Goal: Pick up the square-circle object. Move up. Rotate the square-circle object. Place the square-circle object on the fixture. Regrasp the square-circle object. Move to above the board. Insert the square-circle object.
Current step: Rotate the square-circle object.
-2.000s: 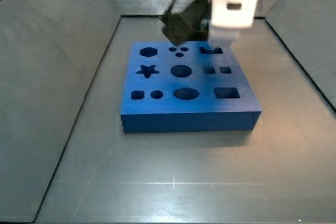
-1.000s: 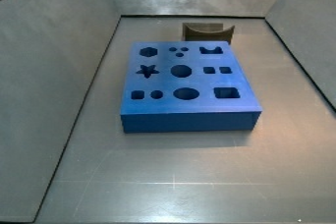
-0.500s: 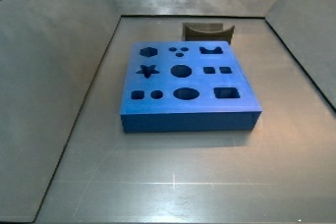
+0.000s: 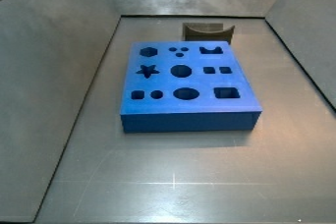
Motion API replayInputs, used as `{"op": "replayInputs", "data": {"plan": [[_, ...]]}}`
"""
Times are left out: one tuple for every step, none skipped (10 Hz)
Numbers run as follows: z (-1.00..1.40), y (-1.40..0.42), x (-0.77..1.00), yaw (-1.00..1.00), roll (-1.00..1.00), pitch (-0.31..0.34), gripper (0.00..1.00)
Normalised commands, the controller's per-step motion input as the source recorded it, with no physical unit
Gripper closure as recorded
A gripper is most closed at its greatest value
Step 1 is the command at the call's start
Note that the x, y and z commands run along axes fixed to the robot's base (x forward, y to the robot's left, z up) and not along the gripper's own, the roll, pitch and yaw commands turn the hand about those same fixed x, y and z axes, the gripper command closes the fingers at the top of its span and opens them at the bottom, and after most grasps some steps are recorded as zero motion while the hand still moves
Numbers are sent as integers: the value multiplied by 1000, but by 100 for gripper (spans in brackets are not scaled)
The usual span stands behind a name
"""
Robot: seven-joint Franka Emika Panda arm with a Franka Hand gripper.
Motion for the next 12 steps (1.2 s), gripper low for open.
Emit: {"op": "replayInputs", "data": {"plan": [[41, 21, -44, -509, -1000, 152, 100], [32, 27, -27, -496, -1000, 187, 100], [25, 22, -17, -484, -1000, 214, 100], [27, 20, -14, -469, -1000, 240, 100], [31, 20, -20, -453, -1000, 263, 100], [36, 17, -23, -426, -1000, 281, 100], [34, 20, -21, -402, -1000, 292, 100], [32, 21, -14, -384, -1000, 296, 100], [36, 21, 2, -344, -1000, 305, 100], [35, 21, 14, -292, -1000, 313, 100], [36, 21, 20, -236, -919, 302, 100], [38, 20, 29, -169, -740, 266, 100]]}}
